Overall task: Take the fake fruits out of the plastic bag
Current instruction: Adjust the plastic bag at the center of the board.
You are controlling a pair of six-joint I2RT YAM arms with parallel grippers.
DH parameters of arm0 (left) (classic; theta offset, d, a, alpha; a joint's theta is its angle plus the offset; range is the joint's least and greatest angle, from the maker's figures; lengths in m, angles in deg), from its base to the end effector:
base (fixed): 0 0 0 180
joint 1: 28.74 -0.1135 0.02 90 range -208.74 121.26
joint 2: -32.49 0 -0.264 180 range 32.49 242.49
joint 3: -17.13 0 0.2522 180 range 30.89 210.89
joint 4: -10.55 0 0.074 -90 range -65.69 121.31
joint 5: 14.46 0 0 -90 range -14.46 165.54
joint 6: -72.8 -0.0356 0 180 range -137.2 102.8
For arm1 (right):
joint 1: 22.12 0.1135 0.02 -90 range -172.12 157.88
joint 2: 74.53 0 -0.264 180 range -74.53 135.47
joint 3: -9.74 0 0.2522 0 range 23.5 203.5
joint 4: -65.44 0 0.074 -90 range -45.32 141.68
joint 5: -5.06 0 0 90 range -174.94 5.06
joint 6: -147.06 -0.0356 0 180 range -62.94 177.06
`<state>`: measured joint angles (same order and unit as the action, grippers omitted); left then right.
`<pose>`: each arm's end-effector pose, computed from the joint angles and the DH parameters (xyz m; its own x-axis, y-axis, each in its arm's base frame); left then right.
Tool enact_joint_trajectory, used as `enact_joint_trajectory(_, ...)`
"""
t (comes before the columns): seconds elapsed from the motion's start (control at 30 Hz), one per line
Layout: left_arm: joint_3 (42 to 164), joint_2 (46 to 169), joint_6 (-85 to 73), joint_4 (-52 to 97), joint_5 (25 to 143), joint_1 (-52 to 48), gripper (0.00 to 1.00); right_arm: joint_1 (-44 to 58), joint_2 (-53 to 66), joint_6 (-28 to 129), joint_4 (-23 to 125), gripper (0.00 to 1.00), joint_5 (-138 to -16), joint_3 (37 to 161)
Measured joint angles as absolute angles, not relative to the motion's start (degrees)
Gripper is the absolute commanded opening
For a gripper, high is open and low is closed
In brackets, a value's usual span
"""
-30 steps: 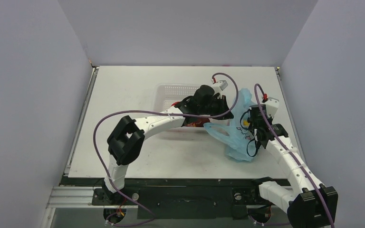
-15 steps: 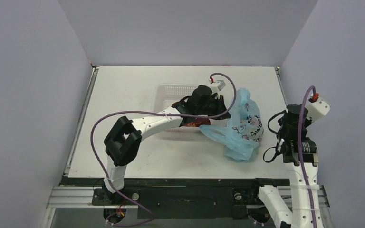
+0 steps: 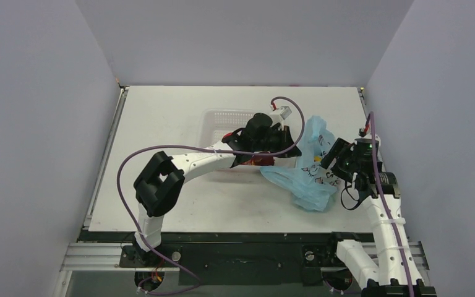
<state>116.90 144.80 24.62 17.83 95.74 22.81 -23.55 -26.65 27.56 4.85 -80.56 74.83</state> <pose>0.2810 -0.3737 0.2666 -0.7819 -0.0216 -0.6230 0.5577 0.4224 -0.7145 0.1634 -0.0014 0.3087 -0.6127 0.5064 -0.6068 0.3115 0.8603 0.4036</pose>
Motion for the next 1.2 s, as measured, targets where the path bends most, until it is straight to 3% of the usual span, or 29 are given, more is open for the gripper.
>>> enact_joint_trajectory(0.23, 116.8, 144.8, 26.3, 15.5, 96.7, 23.6, 0.0, -14.9, -20.9, 24.1, 6.9, 0.78, -81.9, 73.2)
enact_joint_trajectory(0.43, 116.8, 144.8, 26.5, 15.1, 95.9, 25.3, 0.0, -11.1, -15.5, 21.5, 6.9, 0.69, -89.3, 72.5)
enact_joint_trajectory(0.57, 116.8, 144.8, 26.1, 15.5, 95.0, 25.7, 0.0, -11.1, -19.7, 20.0, 6.2, 0.45, -93.3, 68.5)
enact_joint_trajectory(0.67, 116.8, 144.8, 25.6, 16.2, 94.3, 25.1, 0.0, -11.2, -24.6, 19.3, 5.5, 0.05, -95.0, 66.5)
enact_joint_trajectory(0.7, 116.8, 144.8, 25.5, 16.4, 94.1, 25.0, 0.0, -11.2, -26.1, 19.0, 5.3, 0.0, -95.3, 66.2)
enact_joint_trajectory(0.9, 116.9, 144.8, 23.5, 20.6, 92.0, 23.5, 0.0, -13.1, -32.0, 17.6, 5.6, 0.0, -96.8, 66.0)
enact_joint_trajectory(1.07, 118.7, 144.8, 22.4, 28.7, 90.9, 22.4, 0.0, -21.1, -39.1, 17.3, 8.3, 0.0, -94.5, 67.3)
enact_joint_trajectory(1.2, 121.6, 144.9, 22.4, 31.4, 91.3, 21.6, 0.0, -24.3, -39.7, 18.2, 8.8, 0.0, -93.0, 75.9)
